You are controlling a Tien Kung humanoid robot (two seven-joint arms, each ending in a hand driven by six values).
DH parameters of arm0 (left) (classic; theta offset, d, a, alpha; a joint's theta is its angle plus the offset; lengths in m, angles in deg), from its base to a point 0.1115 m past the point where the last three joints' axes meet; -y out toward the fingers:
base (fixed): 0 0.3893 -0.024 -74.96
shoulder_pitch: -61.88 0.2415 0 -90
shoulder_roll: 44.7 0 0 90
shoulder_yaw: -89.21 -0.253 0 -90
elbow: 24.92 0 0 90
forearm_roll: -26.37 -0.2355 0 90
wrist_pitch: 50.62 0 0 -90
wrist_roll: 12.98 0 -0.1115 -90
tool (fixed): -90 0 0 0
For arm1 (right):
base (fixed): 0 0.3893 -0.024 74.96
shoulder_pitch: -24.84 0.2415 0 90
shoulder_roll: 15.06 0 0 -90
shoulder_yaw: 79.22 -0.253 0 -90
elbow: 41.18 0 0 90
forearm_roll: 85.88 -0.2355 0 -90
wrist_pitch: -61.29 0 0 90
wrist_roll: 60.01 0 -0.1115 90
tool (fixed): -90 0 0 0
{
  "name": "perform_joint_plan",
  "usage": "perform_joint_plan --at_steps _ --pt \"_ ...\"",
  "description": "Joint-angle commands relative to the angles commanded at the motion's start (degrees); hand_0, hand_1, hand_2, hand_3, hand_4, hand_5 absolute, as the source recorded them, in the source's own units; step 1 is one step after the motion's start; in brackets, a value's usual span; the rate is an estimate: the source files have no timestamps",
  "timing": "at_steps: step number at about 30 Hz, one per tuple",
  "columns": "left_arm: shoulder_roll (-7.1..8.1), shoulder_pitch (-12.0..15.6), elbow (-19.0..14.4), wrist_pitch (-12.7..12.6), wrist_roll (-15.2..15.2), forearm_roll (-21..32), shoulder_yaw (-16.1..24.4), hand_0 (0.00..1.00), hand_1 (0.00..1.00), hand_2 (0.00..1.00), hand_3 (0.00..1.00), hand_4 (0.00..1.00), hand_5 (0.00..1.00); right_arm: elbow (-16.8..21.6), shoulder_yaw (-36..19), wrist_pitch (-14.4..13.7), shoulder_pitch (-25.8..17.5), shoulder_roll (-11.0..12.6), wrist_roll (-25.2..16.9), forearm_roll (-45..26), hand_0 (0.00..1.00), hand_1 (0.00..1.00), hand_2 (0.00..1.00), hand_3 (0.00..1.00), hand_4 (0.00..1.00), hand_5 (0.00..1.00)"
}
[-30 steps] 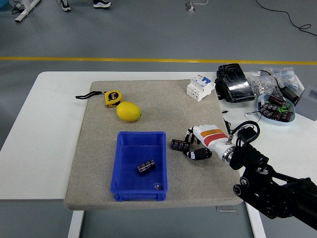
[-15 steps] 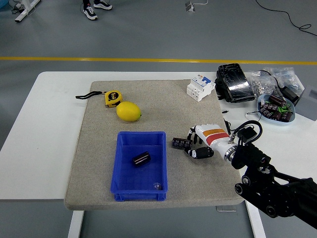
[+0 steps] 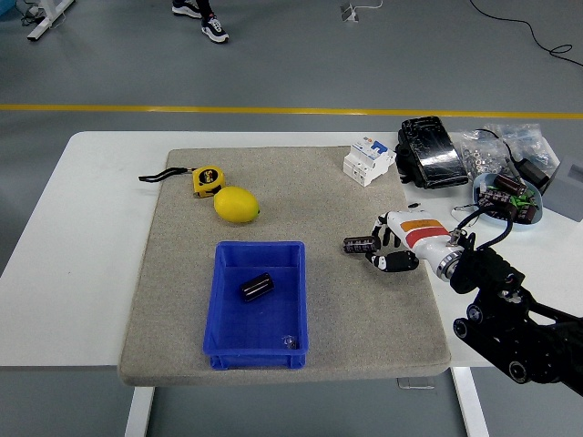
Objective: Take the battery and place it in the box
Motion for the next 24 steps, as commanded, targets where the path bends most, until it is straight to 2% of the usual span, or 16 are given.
perform_joint_plan --at_steps 12,13,18,19,24 --pt "-0.17 -0.17 -0.01 -0.07 -0.1 0.19 -0.17 0.564 0.56 0.628 0.584 0.635 0.608 0.25 -0.48 1.22 -0.17 0.19 -0.16 -0.49 0.192 0.397 0.467 0.491 0.722 0.29" --pt "-0.17 -0.17 -0.01 -0.07 -0.11 0.2 -0.19 0.566 0.56 0.627 0.584 0.635 0.608 0.26 -0.5 1.34 -0.18 0.18 -0.2 -0.55 0.267 0.434 0.505 0.541 0.795 0.296" --pt "-0.2 -0.07 -0.02 -0.03 -0.1 0.17 -0.19 0.566 0.56 0.627 0.584 0.635 0.608 0.2 -0.7 2.68 -0.2 0.19 -0.62 -0.51 0.267 0.434 0.505 0.541 0.795 0.296" --pt "-0.2 -0.04 -0.02 -0.02 -0.09 0.15 -0.17 0.566 0.561 0.629 0.584 0.635 0.608 0.19 -0.76 2.88 -0.2 0.19 -0.75 -0.42 0.386 0.543 0.634 0.723 0.935 0.346" --pt "-0.2 0.05 -0.02 0.01 -0.02 0.01 -0.07 0.566 0.561 0.629 0.584 0.635 0.608 0.17 -1.05 3.1 -0.1 0.17 -0.97 0.08 0.386 0.543 0.634 0.723 0.935 0.346"
